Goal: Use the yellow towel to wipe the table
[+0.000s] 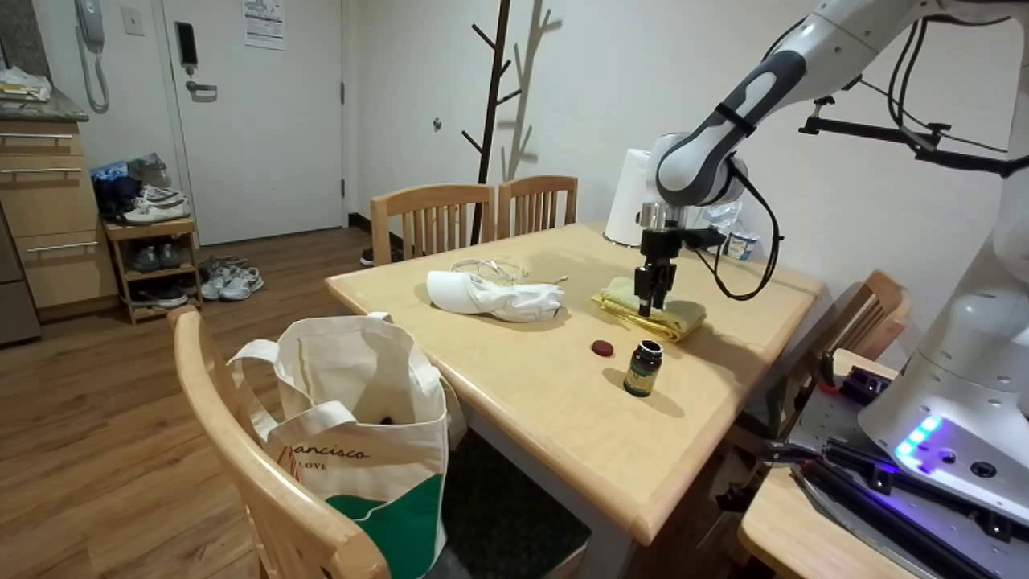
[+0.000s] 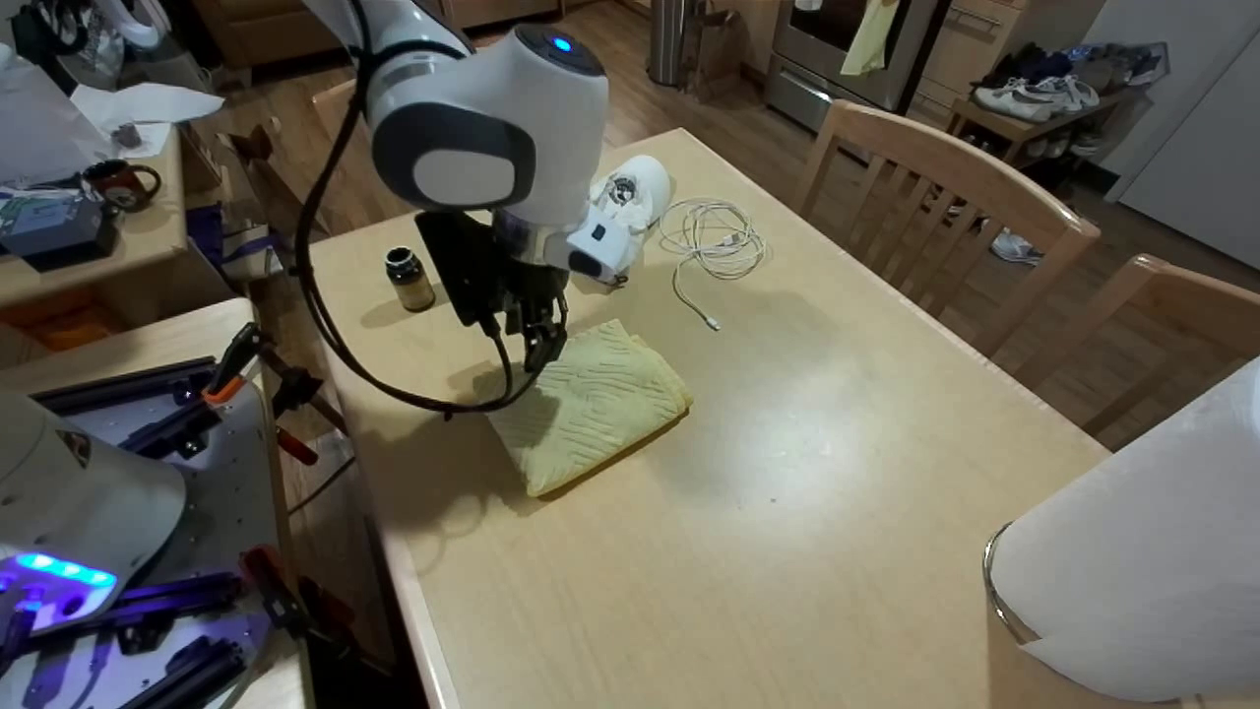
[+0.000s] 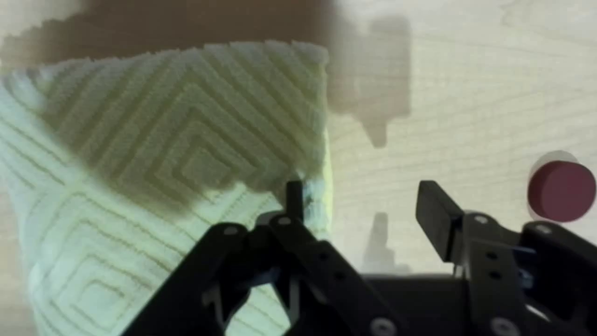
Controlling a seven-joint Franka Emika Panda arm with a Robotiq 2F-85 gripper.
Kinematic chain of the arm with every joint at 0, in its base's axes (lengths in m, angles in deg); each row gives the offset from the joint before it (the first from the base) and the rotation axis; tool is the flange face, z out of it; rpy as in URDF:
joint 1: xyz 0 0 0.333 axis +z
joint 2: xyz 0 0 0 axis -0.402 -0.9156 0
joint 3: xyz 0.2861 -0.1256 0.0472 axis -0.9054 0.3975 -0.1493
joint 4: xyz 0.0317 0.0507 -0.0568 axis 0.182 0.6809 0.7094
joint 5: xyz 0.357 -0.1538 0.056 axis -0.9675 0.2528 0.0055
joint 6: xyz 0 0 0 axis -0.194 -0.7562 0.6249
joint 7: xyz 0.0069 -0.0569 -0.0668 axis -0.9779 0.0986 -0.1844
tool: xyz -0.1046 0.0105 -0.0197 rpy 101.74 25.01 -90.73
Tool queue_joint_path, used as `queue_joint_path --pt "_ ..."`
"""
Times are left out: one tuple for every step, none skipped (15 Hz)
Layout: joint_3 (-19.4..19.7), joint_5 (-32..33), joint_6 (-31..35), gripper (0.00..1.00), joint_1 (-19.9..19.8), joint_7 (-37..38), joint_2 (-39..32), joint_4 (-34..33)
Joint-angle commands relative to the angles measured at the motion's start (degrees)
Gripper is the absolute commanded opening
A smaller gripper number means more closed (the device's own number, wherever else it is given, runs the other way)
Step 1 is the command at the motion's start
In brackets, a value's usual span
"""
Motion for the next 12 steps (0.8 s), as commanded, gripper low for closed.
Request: queue_joint_path --pt "1.10 2.21 -1.91 0.94 1.98 3.87 8.42 2.54" --pt "1.30 2.53 -2.09 0.98 2.23 4.29 10.16 2.68" --pt "1.46 2.77 -2.86 1.00 2.33 4.54 12.10 2.82" --pt "1.60 2.92 -3.85 1.00 2.36 4.75 13.73 2.76" --pt "1.73 2.30 -5.87 1.00 2.13 4.93 15.73 2.59" --pt "1.91 1.49 -9.02 1.00 1.83 4.49 17.43 2.09" --pt "2.28 1.16 -12.71 1.00 1.64 4.01 18.68 1.32" --pt "2.67 0.29 -15.74 1.00 1.46 2.64 19.91 0.93" --pt "3.15 -0.30 -19.91 1.00 1.41 0.81 21.05 0.64" --pt "3.54 -0.58 -23.47 1.00 1.56 -1.14 22.13 0.66" --pt "3.91 -0.93 -27.22 1.00 1.73 -3.71 22.82 0.87" --pt "3.70 0.72 -22.63 1.00 2.03 0.42 20.96 0.18"
